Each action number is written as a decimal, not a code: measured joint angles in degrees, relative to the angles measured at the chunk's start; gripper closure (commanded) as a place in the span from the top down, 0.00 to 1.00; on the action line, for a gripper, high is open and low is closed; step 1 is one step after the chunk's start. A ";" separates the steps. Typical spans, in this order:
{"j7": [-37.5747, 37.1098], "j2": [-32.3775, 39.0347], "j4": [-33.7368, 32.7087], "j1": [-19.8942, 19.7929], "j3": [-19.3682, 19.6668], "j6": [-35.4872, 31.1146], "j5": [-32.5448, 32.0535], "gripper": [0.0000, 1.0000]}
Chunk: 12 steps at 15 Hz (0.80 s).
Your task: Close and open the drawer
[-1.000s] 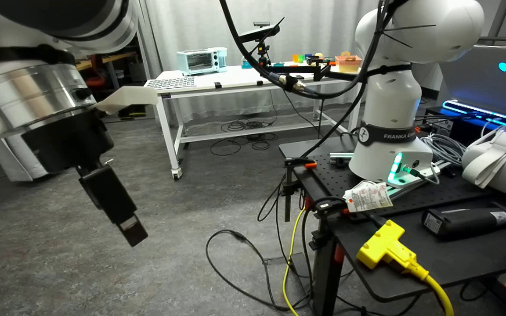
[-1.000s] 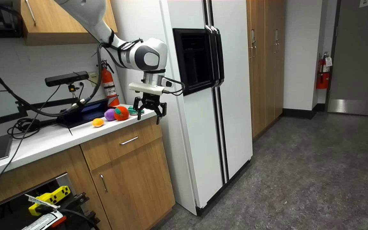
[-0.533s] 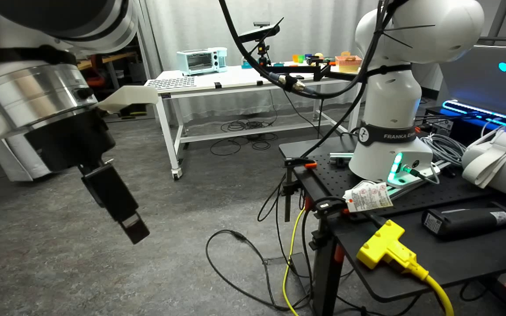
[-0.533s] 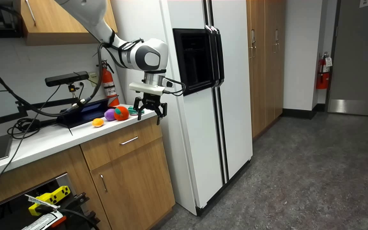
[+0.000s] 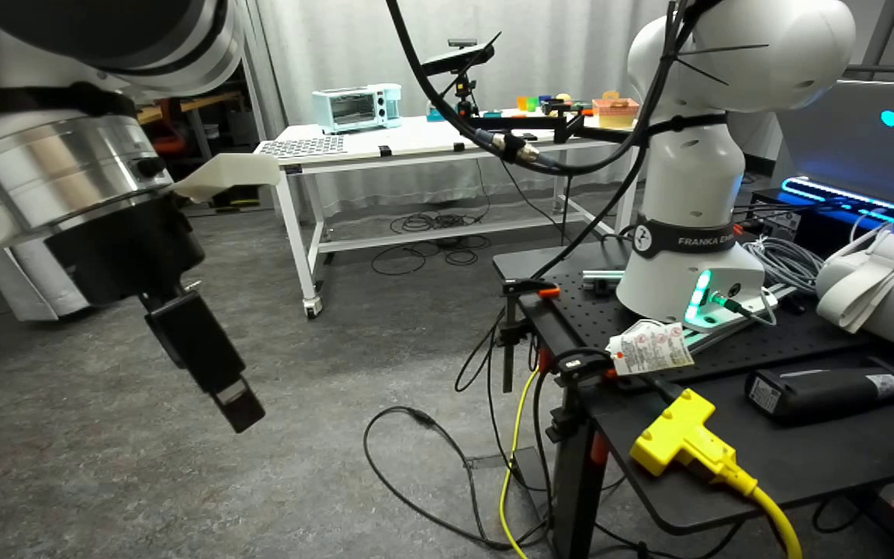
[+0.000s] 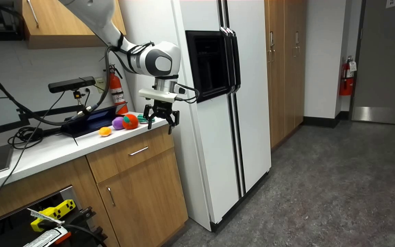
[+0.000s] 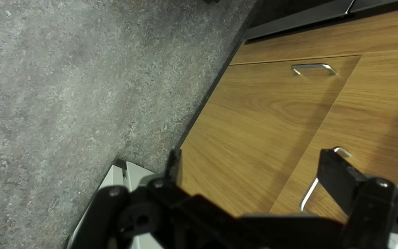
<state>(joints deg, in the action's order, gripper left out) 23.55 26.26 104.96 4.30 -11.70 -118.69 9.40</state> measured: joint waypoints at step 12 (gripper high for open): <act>0.29 6.18 -2.28 2.17 -3.06 -6.30 -0.04 1.00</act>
<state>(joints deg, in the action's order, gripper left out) 23.85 32.44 102.68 6.47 -14.76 -124.99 9.37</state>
